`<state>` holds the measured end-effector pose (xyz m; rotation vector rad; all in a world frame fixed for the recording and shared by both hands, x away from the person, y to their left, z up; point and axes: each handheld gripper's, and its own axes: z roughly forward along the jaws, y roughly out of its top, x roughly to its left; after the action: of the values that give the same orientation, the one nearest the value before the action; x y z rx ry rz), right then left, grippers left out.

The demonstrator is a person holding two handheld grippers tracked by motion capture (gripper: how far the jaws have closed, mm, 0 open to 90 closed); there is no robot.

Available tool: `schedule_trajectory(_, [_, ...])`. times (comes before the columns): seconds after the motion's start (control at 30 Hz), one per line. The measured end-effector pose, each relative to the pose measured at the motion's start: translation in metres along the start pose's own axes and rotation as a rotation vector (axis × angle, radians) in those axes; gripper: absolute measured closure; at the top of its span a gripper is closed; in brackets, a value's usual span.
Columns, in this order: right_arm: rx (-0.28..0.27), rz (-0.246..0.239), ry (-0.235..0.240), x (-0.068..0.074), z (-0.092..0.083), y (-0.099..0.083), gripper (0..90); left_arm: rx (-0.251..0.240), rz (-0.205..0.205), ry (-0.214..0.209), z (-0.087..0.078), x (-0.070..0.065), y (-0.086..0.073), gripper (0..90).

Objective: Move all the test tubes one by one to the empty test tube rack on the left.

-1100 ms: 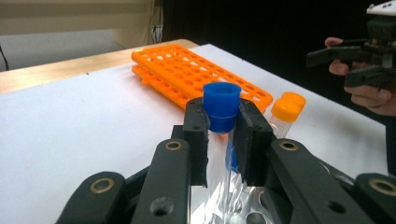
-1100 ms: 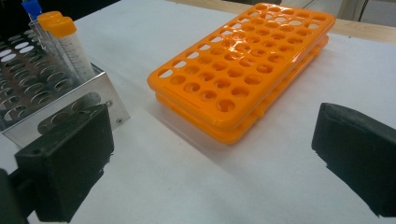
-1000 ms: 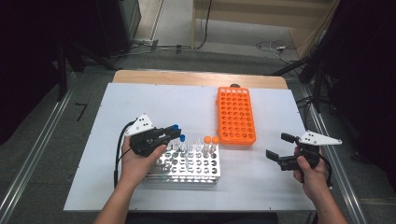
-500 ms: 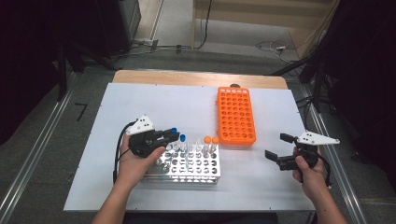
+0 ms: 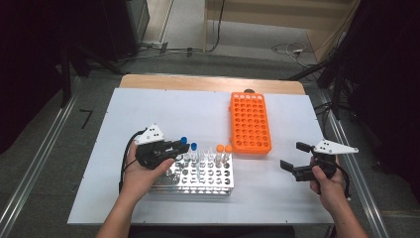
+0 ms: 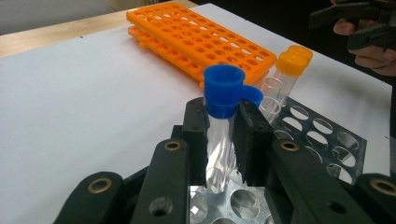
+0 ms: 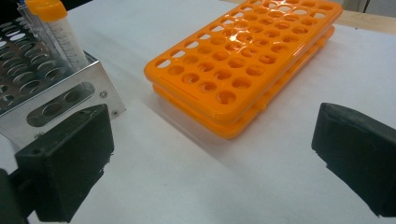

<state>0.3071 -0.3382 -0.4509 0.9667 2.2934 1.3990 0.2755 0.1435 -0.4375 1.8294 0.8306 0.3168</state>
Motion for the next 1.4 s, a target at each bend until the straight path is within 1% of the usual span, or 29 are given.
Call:
schedule_trajectory(0.03, [0.0, 0.001, 0.0, -0.0003, 0.0002, -0.0001, 0.0, 0.003, 0.002, -0.001, -0.0001, -0.0001, -0.0003, 76.3])
schedule_trajectory(0.23, [0.005, 0.001, 0.0, -0.0005, 0.0009, -0.0008, 0.0, 0.015, 0.046, 0.011, -0.0011, -0.0039, -0.0009, 76.9])
schedule_trajectory(0.33, [0.006, 0.0, 0.002, -0.0003, 0.0015, -0.001, 0.0, 0.018, 0.055, 0.017, -0.0017, -0.0052, -0.0012, 76.9])
schedule_trajectory(0.4, [0.008, -0.001, 0.003, -0.0002, 0.0018, -0.0012, 0.0, 0.037, 0.074, 0.032, -0.0017, -0.0059, -0.0018, 76.9])
schedule_trajectory(0.57, [0.01, 0.0, 0.001, -0.0007, 0.002, -0.0013, 0.0, 0.063, 0.093, 0.037, 0.0011, -0.0073, -0.0028, 76.9])
schedule_trajectory(0.67, [0.012, -0.001, 0.001, -0.0007, 0.0027, -0.0017, 0.0, 0.07, 0.091, 0.038, 0.0022, -0.0079, -0.0028, 76.8])
schedule_trajectory(0.8, [0.015, -0.003, 0.004, -0.0005, 0.0034, -0.0021, 0.0, 0.087, 0.061, 0.025, 0.002, -0.0059, -0.0029, 76.3])
schedule_trajectory(1.03, [0.012, -0.002, 0.002, -0.0004, 0.0033, -0.0022, 0.0, 0.116, 0.04, 0.016, 0.0042, -0.0052, -0.0026, 75.2])
schedule_trajectory(1.1, [0.012, -0.006, 0.004, -0.0005, 0.0035, -0.0022, 0.0, 0.132, 0.03, 0.011, 0.0048, -0.0045, -0.0024, 74.6])
schedule_trajectory(1.27, [0.015, -0.007, 0.002, -0.0005, 0.0041, -0.0023, 0.0, 0.146, 0.033, 0.033, 0.0058, -0.006, -0.0023, 71.8])
schedule_trajectory(1.4, [0.014, -0.006, 0.003, -0.0005, 0.0043, -0.0023, 0.0, 0.15, 0.047, 0.057, 0.0057, -0.0072, -0.0022, 69.1])
